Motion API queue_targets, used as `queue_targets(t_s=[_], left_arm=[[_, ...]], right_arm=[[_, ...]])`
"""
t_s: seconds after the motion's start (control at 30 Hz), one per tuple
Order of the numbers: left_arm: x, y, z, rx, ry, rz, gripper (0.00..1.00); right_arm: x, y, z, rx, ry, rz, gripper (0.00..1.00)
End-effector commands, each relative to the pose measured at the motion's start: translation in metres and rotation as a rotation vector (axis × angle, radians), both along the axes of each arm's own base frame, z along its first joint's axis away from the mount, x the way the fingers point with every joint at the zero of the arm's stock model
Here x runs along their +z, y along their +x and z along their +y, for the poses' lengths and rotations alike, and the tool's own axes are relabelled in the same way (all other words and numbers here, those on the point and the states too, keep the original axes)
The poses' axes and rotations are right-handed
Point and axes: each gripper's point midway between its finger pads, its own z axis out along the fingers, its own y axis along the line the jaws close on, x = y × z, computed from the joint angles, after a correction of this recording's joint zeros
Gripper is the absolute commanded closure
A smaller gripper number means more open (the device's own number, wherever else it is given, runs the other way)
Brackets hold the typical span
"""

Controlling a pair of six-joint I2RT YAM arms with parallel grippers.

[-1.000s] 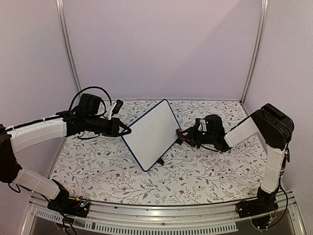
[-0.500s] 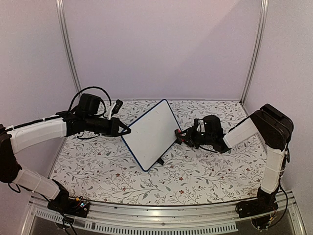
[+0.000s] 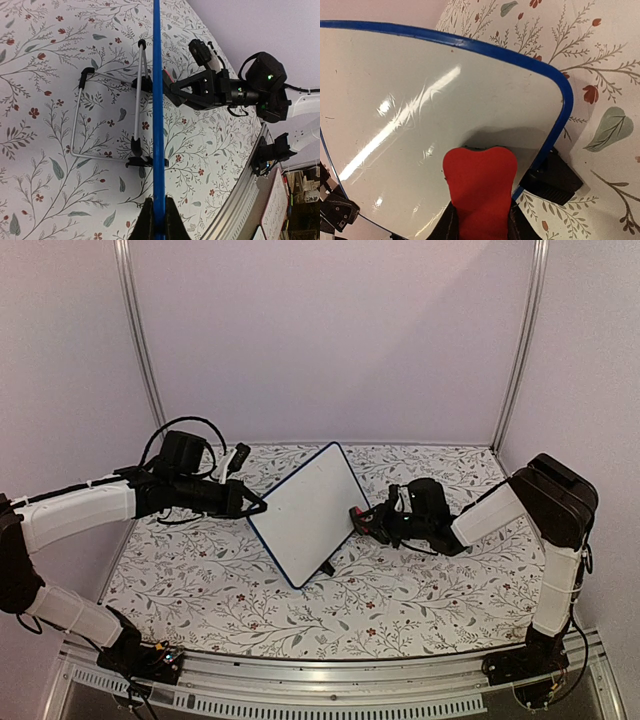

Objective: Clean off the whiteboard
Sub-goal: Erase the whiteboard on the whiteboard stand.

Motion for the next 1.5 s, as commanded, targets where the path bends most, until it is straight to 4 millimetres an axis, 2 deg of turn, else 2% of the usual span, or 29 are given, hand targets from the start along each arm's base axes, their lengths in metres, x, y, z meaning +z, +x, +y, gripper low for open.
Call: queue_targets(t_s=[0.0,0.3,0.47,0.57,0.63,0.73,0.77,0.87,0.9,1.0,1.07,1.17,1.27,1.4,1.47], left_arm=[[0.018,-0.002,-0.010,-0.061,-0.049,-0.060,1.00],[0.018,-0.002,-0.010,-0.061,-0.050,-0.061,1.00],[0.019,-0.002,-0.010,-0.060,-0.050,-0.063,1.00],[0.019,-0.003,-0.010,-0.060,-0.049,-0.062,1.00],[0.019,-0.003,-0.010,-0.058,-0.049,-0.062,1.00],[0.019,-0.002,-0.010,-0.058,-0.050,-0.064,1.00],[0.019,-0.003,-0.010,-0.058,-0.049,-0.065,1.00],[0.020,-0.003,-0.010,-0.058,-0.050,-0.066,1.00],[0.020,-0.003,-0.010,-0.058,-0.050,-0.066,1.00],[0.020,-0.003,-0.009,-0.057,-0.050,-0.067,1.00],[0.020,-0.003,-0.010,-0.058,-0.050,-0.066,1.00],[0.019,-0.003,-0.010,-0.059,-0.050,-0.065,1.00],[0.019,-0.002,-0.010,-0.056,-0.047,-0.066,1.00],[0.017,-0.001,-0.008,-0.048,-0.041,-0.064,1.00],[0.017,0.000,-0.008,-0.046,-0.039,-0.063,1.00]], right_arm=[[-0.011,-0.024,0.027,0.099,0.005,0.048,0.93],[-0.014,-0.049,0.047,0.157,0.003,0.061,0.94],[-0.008,-0.065,0.060,0.195,0.015,0.057,0.94],[0.002,-0.069,0.058,0.188,0.021,0.042,0.94],[0.010,-0.066,0.051,0.158,0.008,0.022,0.94],[0.037,-0.056,0.035,0.101,-0.028,-0.046,0.94],[0.052,-0.051,0.028,0.077,-0.025,-0.074,0.94],[0.073,-0.031,-0.002,-0.023,-0.055,-0.125,0.94],[0.085,-0.025,-0.013,-0.060,-0.057,-0.149,0.94],[0.103,-0.012,-0.038,-0.136,-0.094,-0.202,0.94],[0.107,-0.006,-0.045,-0.158,-0.121,-0.222,0.93],[0.103,-0.001,-0.044,-0.151,-0.148,-0.236,0.93],[0.085,0.003,-0.038,-0.129,-0.185,-0.223,0.93],[0.056,0.008,-0.055,-0.181,-0.292,-0.210,0.91],[0.051,0.009,-0.066,-0.214,-0.345,-0.220,0.90]])
